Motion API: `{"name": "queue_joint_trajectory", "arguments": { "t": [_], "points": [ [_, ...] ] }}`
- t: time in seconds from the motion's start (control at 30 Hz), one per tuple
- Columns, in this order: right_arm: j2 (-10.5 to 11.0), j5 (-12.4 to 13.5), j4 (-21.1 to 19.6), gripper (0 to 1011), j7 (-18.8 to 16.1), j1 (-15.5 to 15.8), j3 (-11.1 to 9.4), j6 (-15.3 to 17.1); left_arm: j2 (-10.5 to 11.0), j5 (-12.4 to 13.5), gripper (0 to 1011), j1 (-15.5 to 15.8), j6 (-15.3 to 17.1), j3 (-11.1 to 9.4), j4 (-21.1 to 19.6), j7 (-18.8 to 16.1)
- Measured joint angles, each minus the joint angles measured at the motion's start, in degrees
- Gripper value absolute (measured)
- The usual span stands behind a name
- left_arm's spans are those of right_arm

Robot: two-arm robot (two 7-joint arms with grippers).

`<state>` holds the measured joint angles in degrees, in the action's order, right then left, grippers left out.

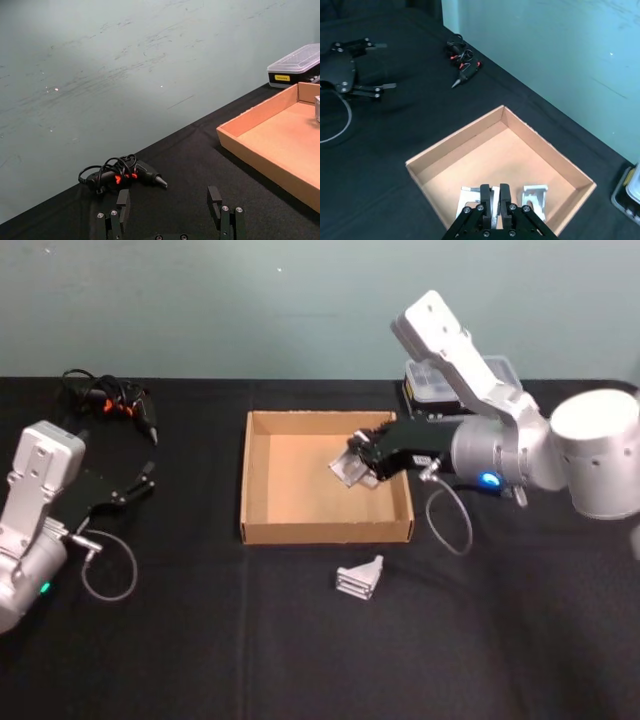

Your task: Use one hand to pick up the angle iron from the table and place it into the box.

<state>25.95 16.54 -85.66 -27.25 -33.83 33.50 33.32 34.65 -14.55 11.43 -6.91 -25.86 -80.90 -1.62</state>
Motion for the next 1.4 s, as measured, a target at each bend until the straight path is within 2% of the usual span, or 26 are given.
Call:
{"name": "queue_joint_trajectory", "arguments": {
  "t": [0.13, 0.23, 0.3, 0.33, 0.4, 0.57, 0.67, 0.7, 0.8, 1.03, 1.4],
  "points": [
    [-3.12, -1.38, 5.67, 118, -0.39, -2.71, 1.35, -1.29, 0.0, 0.0, 1011, 0.0, 0.0, 0.0, 0.0, 0.0],
    [-4.55, -2.01, 8.24, 118, -0.57, -3.79, 1.88, -1.83, 0.0, 0.0, 1011, 0.0, 0.0, 0.0, 0.0, 0.0],
    [-6.4, -2.53, 11.69, 118, -1.07, -5.13, 2.37, -2.41, 0.0, 0.0, 1011, 0.0, 0.0, 0.0, 0.0, 0.0],
    [-6.4, -2.53, 11.69, 118, -1.07, -5.13, 2.37, -2.41, 0.0, 0.0, 1011, 0.0, 0.0, 0.0, 0.0, 0.0],
    [-8.19, -2.93, 15.21, 118, -1.78, -6.62, 2.83, -3.08, 0.0, 0.0, 1012, 0.0, 0.0, 0.0, 0.0, 0.0],
    [-10.06, -3.68, 19.03, 118, -2.1, -8.27, 3.23, -3.95, 0.0, 0.0, 1011, 0.0, 0.0, 0.0, 0.0, 0.0],
    [-12.04, -4.59, 23.3, 118, -2.15, -10.02, 3.53, -4.91, 0.0, 0.0, 1011, 0.0, 0.0, 0.0, 0.0, 0.0],
    [-12.04, -4.59, 23.3, 118, -2.15, -10.02, 3.53, -4.91, 0.0, 0.0, 1011, 0.0, 0.0, 0.0, 0.0, 0.0],
    [-13.78, -5.58, 27.43, 118, -2.4, -11.76, 3.91, -5.76, 0.0, 0.0, 1011, 0.0, 0.0, 0.0, 0.0, 0.0],
    [-16.46, -7.23, 33.62, 118, -2.76, -14.12, 4.33, -7.06, 0.0, 0.0, 1011, 0.0, 0.0, 0.0, 0.0, 0.0],
    [-19.07, -8.99, 38.91, 118, -3.3, -15.57, 4.26, -8.3, 0.0, 0.0, 1011, 0.0, 0.0, 0.0, 0.0, 0.0]
  ]
}}
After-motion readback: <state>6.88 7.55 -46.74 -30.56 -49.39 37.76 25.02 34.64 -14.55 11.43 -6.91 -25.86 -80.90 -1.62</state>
